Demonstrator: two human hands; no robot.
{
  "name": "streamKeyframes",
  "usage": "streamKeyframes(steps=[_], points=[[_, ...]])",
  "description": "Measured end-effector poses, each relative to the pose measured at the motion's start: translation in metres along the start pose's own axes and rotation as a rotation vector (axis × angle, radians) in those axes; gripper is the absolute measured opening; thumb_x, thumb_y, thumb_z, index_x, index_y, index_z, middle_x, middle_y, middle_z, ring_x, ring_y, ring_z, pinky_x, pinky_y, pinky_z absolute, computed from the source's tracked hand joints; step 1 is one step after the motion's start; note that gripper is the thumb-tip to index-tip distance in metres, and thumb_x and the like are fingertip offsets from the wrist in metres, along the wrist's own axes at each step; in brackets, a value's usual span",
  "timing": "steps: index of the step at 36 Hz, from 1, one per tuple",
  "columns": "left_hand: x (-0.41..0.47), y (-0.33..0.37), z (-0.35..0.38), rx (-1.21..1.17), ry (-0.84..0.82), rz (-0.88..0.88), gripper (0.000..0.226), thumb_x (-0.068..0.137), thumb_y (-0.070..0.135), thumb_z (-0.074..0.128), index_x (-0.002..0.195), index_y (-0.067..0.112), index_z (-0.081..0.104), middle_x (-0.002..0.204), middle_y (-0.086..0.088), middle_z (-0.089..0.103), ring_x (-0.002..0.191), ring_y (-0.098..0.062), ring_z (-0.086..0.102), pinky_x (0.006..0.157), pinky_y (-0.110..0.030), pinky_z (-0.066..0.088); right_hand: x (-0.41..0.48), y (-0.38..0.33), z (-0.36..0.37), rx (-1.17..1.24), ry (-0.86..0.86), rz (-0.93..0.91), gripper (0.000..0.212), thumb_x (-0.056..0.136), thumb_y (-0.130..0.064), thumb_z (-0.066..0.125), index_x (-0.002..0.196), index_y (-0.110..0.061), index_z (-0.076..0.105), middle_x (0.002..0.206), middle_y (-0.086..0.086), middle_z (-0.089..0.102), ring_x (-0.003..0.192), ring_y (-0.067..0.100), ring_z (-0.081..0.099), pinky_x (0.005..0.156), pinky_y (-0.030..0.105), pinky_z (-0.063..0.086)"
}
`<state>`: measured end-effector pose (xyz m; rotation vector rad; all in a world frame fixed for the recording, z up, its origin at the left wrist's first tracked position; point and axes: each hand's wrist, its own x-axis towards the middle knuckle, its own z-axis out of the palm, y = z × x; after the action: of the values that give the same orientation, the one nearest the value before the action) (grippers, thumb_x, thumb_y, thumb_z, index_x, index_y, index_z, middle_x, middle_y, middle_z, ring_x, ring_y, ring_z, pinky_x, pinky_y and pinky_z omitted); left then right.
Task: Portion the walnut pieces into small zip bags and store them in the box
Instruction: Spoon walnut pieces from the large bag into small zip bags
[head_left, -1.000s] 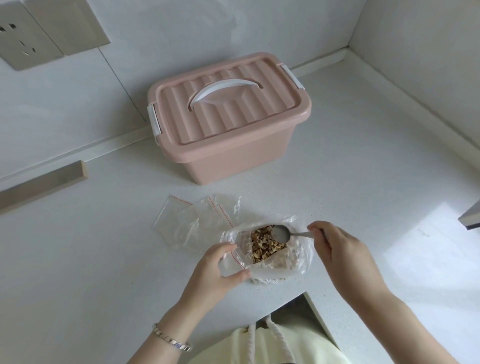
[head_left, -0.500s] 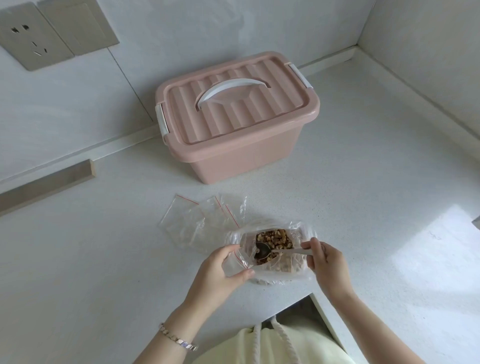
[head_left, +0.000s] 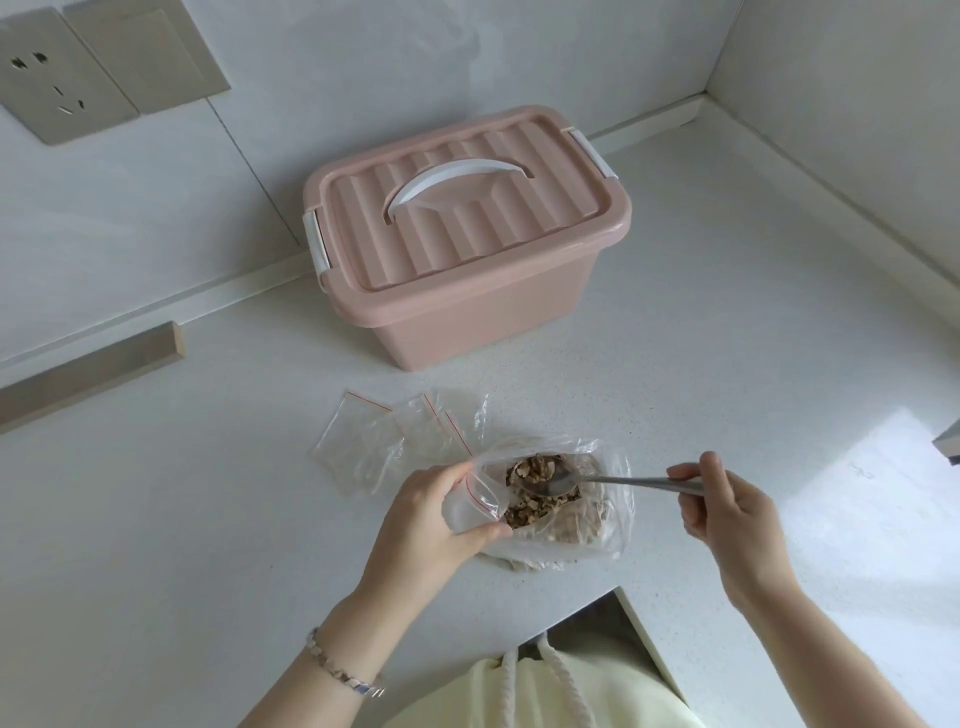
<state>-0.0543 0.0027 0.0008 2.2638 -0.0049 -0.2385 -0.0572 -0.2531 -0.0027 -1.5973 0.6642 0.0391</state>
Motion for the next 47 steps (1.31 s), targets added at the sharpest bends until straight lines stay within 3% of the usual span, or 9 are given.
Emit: streamKeyframes(steps=[10, 16, 20, 25, 28, 31, 38, 42, 47], points=[[0.016, 0.010, 0.010, 0.004, -0.008, 0.068, 0.065, 0.065, 0.033, 0.080, 0.124, 0.016, 0.055, 0.111, 0.008, 0.056, 0.104, -0.003, 0.047, 0.081, 0.005, 0.029, -0.007, -0.072, 0.012, -0.215, -0.107, -0.350, 0.040, 0.096, -0.026, 0.040, 0.066, -0.011, 0.063, 0.039, -0.005, 0.040, 0.039, 0.007, 0.029, 0.040, 0.015, 0.025], [0.017, 0.011, 0.015, 0.013, 0.006, 0.111, 0.064, 0.066, 0.035, 0.080, 0.122, 0.016, 0.056, 0.114, 0.008, 0.059, 0.105, -0.003, 0.049, 0.085, 0.005, 0.028, -0.033, -0.085, 0.028, -0.483, -0.259, -0.732, 0.025, 0.088, -0.033, 0.054, 0.072, -0.018, 0.065, 0.055, -0.031, 0.054, 0.051, -0.012, 0.050, 0.050, 0.000, 0.033], [0.012, 0.006, 0.015, -0.035, 0.050, 0.087, 0.060, 0.065, 0.033, 0.080, 0.119, 0.017, 0.058, 0.108, 0.017, 0.056, 0.101, 0.000, 0.052, 0.083, 0.005, 0.031, -0.040, -0.085, 0.027, -0.546, -0.233, -0.861, 0.038, 0.085, -0.039, 0.046, 0.075, -0.009, 0.068, 0.053, -0.031, 0.042, 0.059, -0.019, 0.047, 0.056, -0.003, 0.031], [0.002, -0.008, 0.012, -0.191, 0.148, 0.031, 0.055, 0.061, 0.039, 0.074, 0.112, 0.027, 0.056, 0.106, 0.024, 0.057, 0.100, 0.012, 0.051, 0.083, 0.003, 0.034, -0.036, -0.080, 0.012, -0.516, -0.096, -0.848, 0.039, 0.085, -0.039, 0.041, 0.077, -0.012, 0.068, 0.067, -0.035, 0.054, 0.056, -0.014, 0.048, 0.051, -0.001, 0.030], [-0.004, -0.022, 0.013, -0.242, 0.172, -0.028, 0.056, 0.057, 0.042, 0.073, 0.109, 0.037, 0.053, 0.111, 0.013, 0.062, 0.103, 0.010, 0.053, 0.084, 0.001, 0.037, -0.027, -0.063, 0.008, -0.623, -0.039, -0.831, 0.041, 0.085, -0.043, 0.045, 0.072, -0.011, 0.067, 0.044, -0.014, 0.046, 0.052, 0.003, 0.050, 0.045, 0.011, 0.034], [-0.008, -0.030, 0.016, -0.250, 0.159, -0.037, 0.058, 0.055, 0.039, 0.076, 0.106, 0.045, 0.050, 0.112, 0.012, 0.062, 0.103, 0.014, 0.053, 0.086, 0.000, 0.037, -0.019, -0.042, 0.011, -0.771, 0.004, -0.830, 0.041, 0.084, -0.042, 0.052, 0.063, -0.010, 0.064, 0.042, -0.010, 0.041, 0.034, 0.010, 0.038, 0.041, 0.022, 0.033], [-0.011, -0.031, 0.021, -0.195, 0.115, 0.042, 0.068, 0.064, 0.033, 0.077, 0.119, 0.047, 0.040, 0.123, 0.017, 0.054, 0.111, 0.016, 0.045, 0.089, 0.000, 0.033, -0.017, -0.014, 0.028, -0.849, 0.089, -0.892, 0.055, 0.094, -0.042, 0.034, 0.056, -0.010, 0.056, 0.045, -0.010, 0.032, 0.032, 0.014, 0.030, 0.033, 0.018, 0.025], [-0.007, -0.028, 0.020, -0.144, 0.147, 0.153, 0.054, 0.071, 0.038, 0.075, 0.115, 0.047, 0.046, 0.121, 0.037, 0.047, 0.115, 0.013, 0.044, 0.092, -0.001, 0.032, -0.009, 0.005, 0.035, -0.845, 0.026, -0.878, 0.062, 0.096, -0.048, 0.027, 0.055, -0.011, 0.055, 0.041, -0.007, 0.037, 0.031, 0.015, 0.033, 0.031, 0.020, 0.028], [-0.006, -0.033, 0.023, -0.100, 0.166, 0.238, 0.023, 0.076, 0.044, 0.060, 0.098, 0.037, 0.056, 0.123, 0.019, 0.048, 0.120, 0.011, 0.041, 0.096, -0.003, 0.030, -0.005, 0.024, 0.035, -0.747, -0.073, -0.657, 0.042, 0.092, -0.030, 0.052, 0.059, -0.006, 0.058, 0.043, 0.003, 0.048, 0.035, 0.019, 0.041, 0.037, 0.025, 0.031]])
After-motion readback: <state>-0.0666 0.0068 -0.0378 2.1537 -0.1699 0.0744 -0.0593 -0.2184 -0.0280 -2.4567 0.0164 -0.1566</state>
